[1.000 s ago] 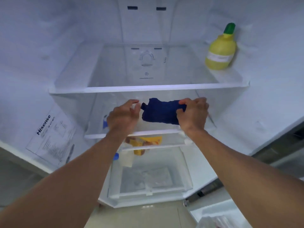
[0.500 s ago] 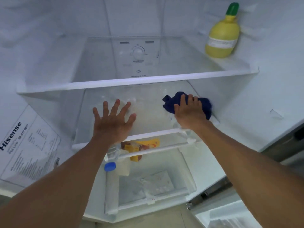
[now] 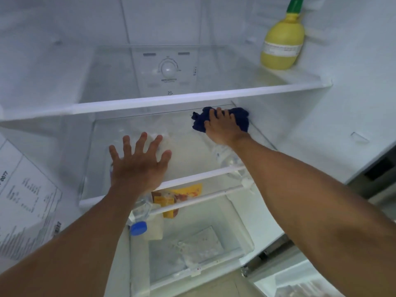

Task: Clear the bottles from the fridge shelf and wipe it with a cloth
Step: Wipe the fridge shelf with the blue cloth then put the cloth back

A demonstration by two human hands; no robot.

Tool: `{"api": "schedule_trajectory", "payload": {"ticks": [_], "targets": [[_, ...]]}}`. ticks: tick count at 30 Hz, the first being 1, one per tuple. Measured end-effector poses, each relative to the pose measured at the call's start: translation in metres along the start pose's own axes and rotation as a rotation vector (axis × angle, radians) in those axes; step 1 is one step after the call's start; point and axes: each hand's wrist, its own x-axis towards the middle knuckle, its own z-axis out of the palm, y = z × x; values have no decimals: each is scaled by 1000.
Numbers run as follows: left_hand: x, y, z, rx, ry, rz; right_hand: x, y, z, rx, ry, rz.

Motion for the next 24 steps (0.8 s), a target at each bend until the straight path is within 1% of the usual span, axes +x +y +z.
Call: {"api": "schedule_trajectory", "payload": {"ticks": [2, 3, 4, 6, 8, 9, 11, 12, 14, 16, 17, 19, 21, 22, 24], "targets": [[1, 1, -2, -2, -6, 8, -25, -12, 0, -53, -53, -175], [1, 1, -3, -9, -6, 6, -49, -7, 1, -58, -92, -235], [0, 1, -4, -16, -5, 1, -72, 3, 4, -48, -92, -257], [0, 3, -4, -30, -4, -10, -94, 27, 7, -36, 3, -145], [0, 4, -4, -29, -4, -15, -65, 36, 3, 23, 61, 15], [0, 4, -4, -25, -2, -14, -40, 33, 0, 52, 73, 51], [0, 3, -3, -23, 14, -10, 5, 15, -5, 38, 12, 71], [0, 2, -3, -22, 18, -9, 17, 0, -5, 35, -4, 49], [0, 3, -4, -16, 10, 4, 5, -20, -1, -14, -20, -85], [-1, 3, -4, -7, 15, -2, -46, -15, 1, -13, -77, -225], [-1, 2, -5, -7, 19, -3, -74, -1, 4, 29, -74, -235], [-1, 3, -5, -22, 24, 3, -93, 33, 9, -62, -20, -163], [1, 3, -5, -26, 3, -2, -54, 51, 4, -123, -69, -61], [1, 4, -5, -26, -5, -7, -26, 48, 1, -111, -75, -11], [0, 3, -5, -24, -4, -10, 19, 16, -5, -20, -80, 88]]}}
